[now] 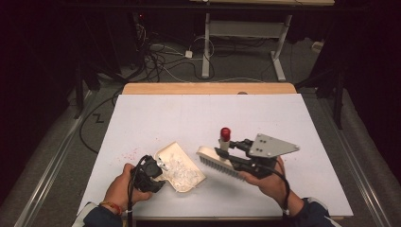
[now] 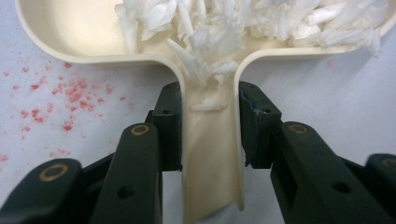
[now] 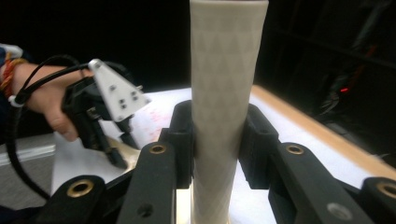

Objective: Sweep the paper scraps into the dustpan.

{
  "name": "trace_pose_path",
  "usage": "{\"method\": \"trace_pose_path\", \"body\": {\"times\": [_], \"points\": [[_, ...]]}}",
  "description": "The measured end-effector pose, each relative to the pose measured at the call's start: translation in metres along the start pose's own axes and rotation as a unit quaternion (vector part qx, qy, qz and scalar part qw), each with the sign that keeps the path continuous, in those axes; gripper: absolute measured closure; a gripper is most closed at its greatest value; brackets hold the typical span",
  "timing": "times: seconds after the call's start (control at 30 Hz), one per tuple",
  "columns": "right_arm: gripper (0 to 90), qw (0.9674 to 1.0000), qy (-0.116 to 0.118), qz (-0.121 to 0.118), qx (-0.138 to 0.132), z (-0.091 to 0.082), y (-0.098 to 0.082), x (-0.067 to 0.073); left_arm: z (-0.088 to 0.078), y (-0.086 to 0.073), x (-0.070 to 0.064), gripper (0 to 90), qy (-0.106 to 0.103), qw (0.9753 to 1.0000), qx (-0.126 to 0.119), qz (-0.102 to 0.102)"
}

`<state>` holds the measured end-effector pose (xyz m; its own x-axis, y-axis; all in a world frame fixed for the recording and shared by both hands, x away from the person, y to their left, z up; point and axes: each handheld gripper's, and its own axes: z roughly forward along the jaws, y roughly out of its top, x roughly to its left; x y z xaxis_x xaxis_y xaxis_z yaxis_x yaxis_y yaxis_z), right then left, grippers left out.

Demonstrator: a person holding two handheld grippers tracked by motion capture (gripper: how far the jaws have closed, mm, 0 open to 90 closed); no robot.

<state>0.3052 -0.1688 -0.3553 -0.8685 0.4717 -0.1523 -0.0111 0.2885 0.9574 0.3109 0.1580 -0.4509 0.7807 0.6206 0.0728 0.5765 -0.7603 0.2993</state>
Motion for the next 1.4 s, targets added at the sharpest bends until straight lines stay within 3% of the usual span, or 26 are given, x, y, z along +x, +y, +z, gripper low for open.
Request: {"method": "trace_pose_path", "body": {"times": [0.17,0.3,0.47,0.57,0.73,0.83,0.87,0.9,0.97,1.07,1.13,1.4], "points": [[70.8,0.9992,-0.035,0.015,0.011,-0.041,-0.004,-0.023,0.000,-0.002,0.001,62.6,-0.002,1.0000,0.001,0.002],[70.8,0.9965,-0.071,0.032,0.031,-0.073,-0.016,-0.037,0.001,-0.003,0.001,62.6,-0.001,1.0000,0.003,0.003],[70.8,0.9922,-0.109,0.033,0.051,-0.109,-0.026,-0.040,0.001,-0.002,0.000,62.6,0.001,1.0000,0.005,0.003],[70.8,0.9851,-0.158,0.017,0.065,-0.119,-0.034,-0.040,0.001,-0.001,0.000,62.6,0.002,1.0000,0.007,0.004],[70.8,0.9714,-0.223,0.023,0.078,-0.121,-0.053,-0.048,0.001,-0.001,0.000,62.5,0.003,1.0000,0.008,0.006],[70.8,0.9645,-0.251,0.043,0.071,-0.114,-0.070,-0.052,0.001,-0.001,0.000,62.5,0.004,1.0000,0.007,0.006],[70.8,0.9638,-0.254,0.048,0.066,-0.111,-0.074,-0.054,0.001,-0.001,0.000,62.5,0.003,1.0000,0.006,0.005],[70.8,0.9643,-0.254,0.052,0.055,-0.110,-0.076,-0.053,0.001,-0.002,-0.001,62.5,0.004,1.0000,0.006,0.005],[70.8,0.9649,-0.252,0.045,0.060,-0.105,-0.074,-0.051,0.001,-0.002,-0.001,62.5,0.004,1.0000,0.005,0.004],[70.6,0.9689,-0.233,0.055,0.062,-0.092,-0.071,-0.045,0.001,-0.001,0.000,62.5,0.003,1.0000,0.006,0.004],[70.4,0.9692,-0.234,0.041,0.066,-0.080,-0.068,-0.039,0.001,-0.001,-0.001,62.5,0.004,1.0000,0.007,0.002],[70.8,0.9811,-0.182,0.029,0.058,-0.030,-0.052,-0.017,0.001,0.001,0.000,62.5,0.003,1.0000,0.007,0.004]]}}
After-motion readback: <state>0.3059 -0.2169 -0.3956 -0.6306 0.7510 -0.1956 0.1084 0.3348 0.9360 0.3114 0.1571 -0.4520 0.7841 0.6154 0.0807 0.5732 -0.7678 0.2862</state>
